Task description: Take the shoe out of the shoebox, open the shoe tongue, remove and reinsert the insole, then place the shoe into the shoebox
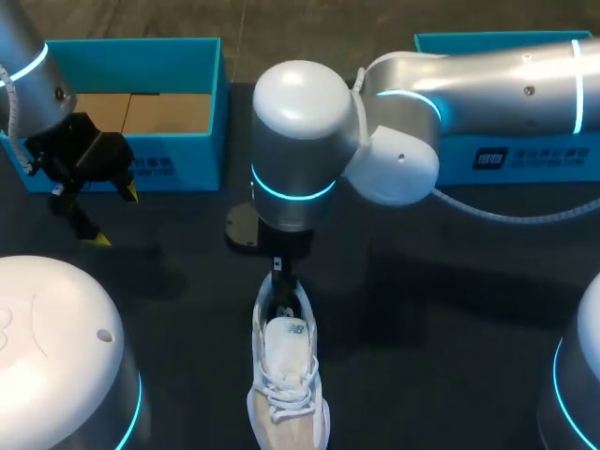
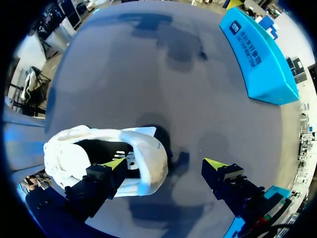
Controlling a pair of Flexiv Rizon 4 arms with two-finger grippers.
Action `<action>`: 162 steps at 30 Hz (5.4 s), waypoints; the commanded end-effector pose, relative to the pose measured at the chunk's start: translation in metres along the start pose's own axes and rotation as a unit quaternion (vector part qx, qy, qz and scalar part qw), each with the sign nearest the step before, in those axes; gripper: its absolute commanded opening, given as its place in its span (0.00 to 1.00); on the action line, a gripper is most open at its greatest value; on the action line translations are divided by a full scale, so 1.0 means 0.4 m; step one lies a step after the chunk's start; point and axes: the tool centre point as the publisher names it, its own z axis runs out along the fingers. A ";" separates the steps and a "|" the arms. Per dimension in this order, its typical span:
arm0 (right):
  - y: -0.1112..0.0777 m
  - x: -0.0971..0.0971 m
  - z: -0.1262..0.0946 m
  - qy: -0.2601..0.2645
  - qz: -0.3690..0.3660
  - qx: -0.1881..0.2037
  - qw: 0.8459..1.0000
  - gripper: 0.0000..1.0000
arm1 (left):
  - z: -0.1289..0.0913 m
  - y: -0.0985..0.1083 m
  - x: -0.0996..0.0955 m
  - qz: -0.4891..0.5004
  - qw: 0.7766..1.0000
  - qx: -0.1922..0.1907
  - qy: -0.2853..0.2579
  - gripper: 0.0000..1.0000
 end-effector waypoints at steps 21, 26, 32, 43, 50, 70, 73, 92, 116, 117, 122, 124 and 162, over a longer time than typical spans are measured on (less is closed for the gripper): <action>0.007 -0.012 0.100 0.046 -0.006 0.025 0.999 0.97 | -0.001 0.000 0.003 0.000 1.000 -0.001 -0.001 1.00; 0.005 -0.008 0.107 0.049 -0.001 0.031 0.998 0.59 | -0.001 0.000 0.003 0.000 1.000 -0.001 -0.001 1.00; 0.000 0.000 0.125 0.059 0.004 0.029 0.998 0.39 | -0.001 0.000 0.003 0.000 1.000 -0.001 -0.001 1.00; 0.000 0.013 0.085 0.038 0.013 0.021 0.999 0.00 | -0.001 0.000 0.003 0.000 1.000 -0.001 -0.001 1.00; -0.020 -0.025 0.009 0.018 0.017 0.029 0.999 0.00 | -0.001 0.000 0.003 0.000 1.000 -0.001 -0.001 1.00; -0.080 -0.200 -0.209 -0.032 -0.028 0.010 0.999 0.00 | -0.001 0.000 0.003 0.000 1.000 -0.001 -0.001 1.00; -0.080 -0.200 -0.209 -0.032 -0.028 0.010 0.999 0.00 | -0.001 0.000 0.003 0.000 1.000 -0.001 -0.001 1.00; -0.080 -0.200 -0.209 -0.032 -0.028 0.010 0.999 0.00 | -0.001 0.000 0.003 0.000 1.000 -0.001 -0.001 1.00; -0.314 -0.550 -0.445 -0.073 -0.043 0.060 0.995 0.00 | -0.001 0.000 0.003 0.000 1.000 -0.001 -0.001 1.00; -0.314 -0.550 -0.445 -0.073 -0.043 0.060 0.995 0.00 | -0.001 0.000 0.003 0.000 1.000 -0.001 -0.001 1.00; -0.314 -0.550 -0.445 -0.073 -0.043 0.060 0.995 0.00 | -0.001 0.000 0.003 0.000 1.000 -0.001 -0.001 1.00; -0.314 -0.550 -0.445 -0.073 -0.043 0.060 0.995 0.00 | -0.001 0.000 0.003 0.000 1.000 -0.001 -0.001 1.00; -0.498 -0.818 -0.544 -0.093 -0.094 0.080 0.988 0.00 | -0.001 0.000 0.003 0.000 1.000 -0.001 -0.001 1.00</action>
